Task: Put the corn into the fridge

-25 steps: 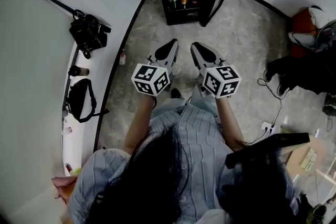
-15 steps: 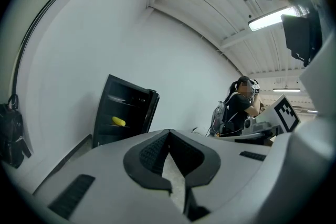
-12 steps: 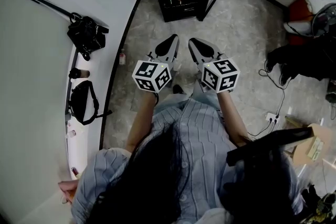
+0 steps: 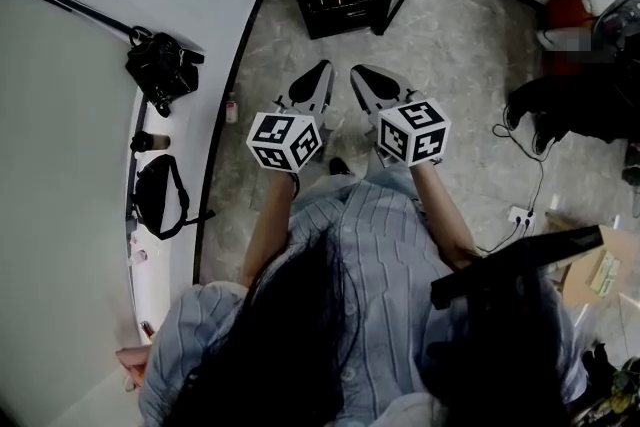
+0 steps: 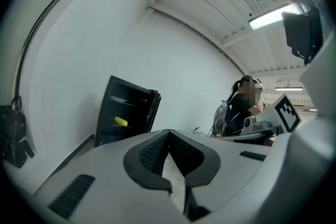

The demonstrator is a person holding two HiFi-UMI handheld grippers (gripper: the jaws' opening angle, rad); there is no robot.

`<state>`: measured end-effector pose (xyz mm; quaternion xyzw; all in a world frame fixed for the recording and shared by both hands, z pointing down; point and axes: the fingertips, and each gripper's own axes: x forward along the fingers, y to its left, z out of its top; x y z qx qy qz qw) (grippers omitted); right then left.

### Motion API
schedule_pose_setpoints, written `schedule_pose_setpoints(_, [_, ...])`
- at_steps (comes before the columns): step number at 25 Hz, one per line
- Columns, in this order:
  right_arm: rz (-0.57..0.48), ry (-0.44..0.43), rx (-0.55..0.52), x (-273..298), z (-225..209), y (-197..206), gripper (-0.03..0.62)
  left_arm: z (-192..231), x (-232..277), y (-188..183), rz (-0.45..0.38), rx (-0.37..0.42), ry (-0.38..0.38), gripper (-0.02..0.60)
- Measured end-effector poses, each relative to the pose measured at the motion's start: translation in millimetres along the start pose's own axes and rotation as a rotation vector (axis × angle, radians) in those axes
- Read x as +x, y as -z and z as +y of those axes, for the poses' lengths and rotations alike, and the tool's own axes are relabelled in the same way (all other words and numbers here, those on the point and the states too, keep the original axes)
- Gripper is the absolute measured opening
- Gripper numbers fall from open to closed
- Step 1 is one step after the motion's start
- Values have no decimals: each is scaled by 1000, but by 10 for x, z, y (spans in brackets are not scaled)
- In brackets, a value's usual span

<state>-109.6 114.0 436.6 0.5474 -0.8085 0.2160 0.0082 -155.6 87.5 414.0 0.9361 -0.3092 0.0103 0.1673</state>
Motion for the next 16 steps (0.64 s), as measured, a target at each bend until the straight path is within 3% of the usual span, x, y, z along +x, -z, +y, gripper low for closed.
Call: schedule_pose_setpoints(16, [44, 11, -10, 88, -134, 36, 28, 43, 198, 12, 9, -21, 6, 8])
